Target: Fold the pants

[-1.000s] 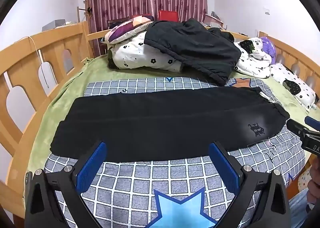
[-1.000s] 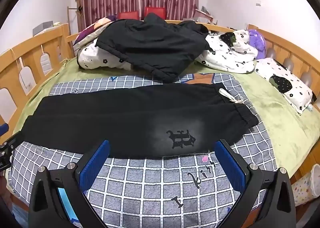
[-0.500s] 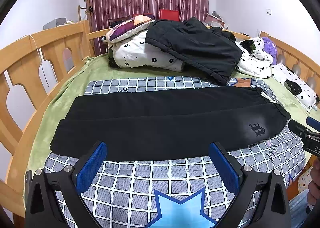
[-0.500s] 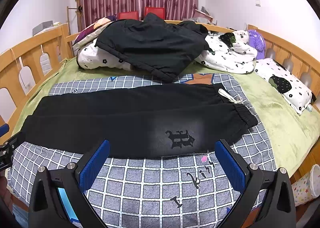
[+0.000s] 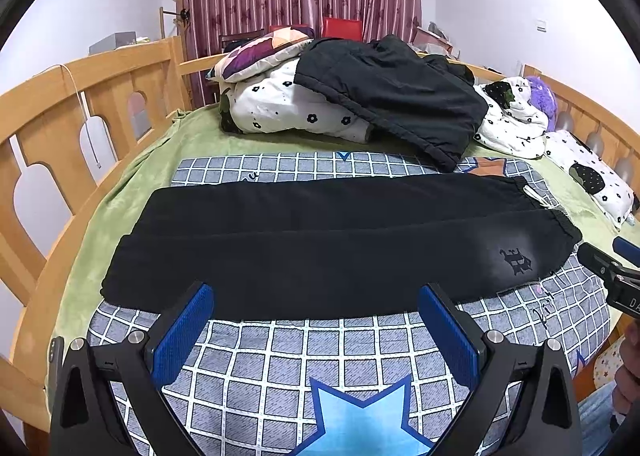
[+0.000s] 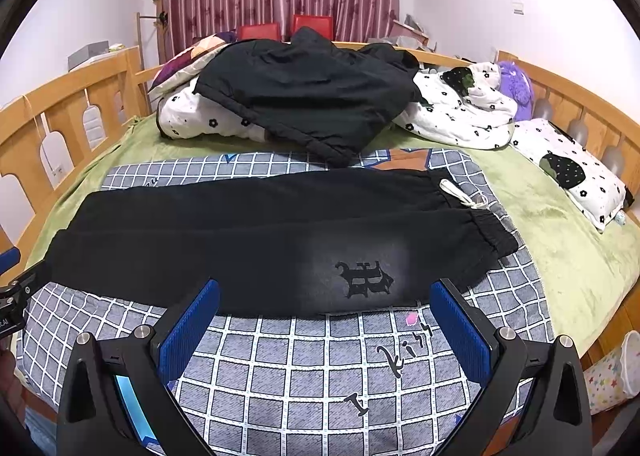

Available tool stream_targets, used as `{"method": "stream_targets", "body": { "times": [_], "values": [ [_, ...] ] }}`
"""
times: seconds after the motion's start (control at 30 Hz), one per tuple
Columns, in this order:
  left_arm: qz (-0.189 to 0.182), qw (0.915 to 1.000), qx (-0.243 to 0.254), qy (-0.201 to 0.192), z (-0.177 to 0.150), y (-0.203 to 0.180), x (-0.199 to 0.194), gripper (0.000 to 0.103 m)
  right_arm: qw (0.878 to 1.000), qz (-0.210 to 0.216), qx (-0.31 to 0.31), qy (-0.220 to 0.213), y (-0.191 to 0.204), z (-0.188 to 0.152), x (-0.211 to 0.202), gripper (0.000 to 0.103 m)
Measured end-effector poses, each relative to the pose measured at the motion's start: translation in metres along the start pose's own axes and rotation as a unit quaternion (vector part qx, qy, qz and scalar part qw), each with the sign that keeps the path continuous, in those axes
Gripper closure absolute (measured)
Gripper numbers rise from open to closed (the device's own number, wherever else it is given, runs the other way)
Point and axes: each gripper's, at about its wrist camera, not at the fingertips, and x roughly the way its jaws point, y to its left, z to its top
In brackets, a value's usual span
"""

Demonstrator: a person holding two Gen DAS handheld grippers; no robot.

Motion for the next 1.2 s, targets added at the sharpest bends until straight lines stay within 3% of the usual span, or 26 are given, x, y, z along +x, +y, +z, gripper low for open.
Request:
{"method": "stream_targets", "body": {
  "times": [1.2],
  "values": [
    [-0.002,1.0,-0.002,0.002,0.0003,0.0006,-0.0003,0.0,1.0,-0.002,-0.004,-0.004,0.0008,0.0016,-0.0023,0.0]
  ]
}}
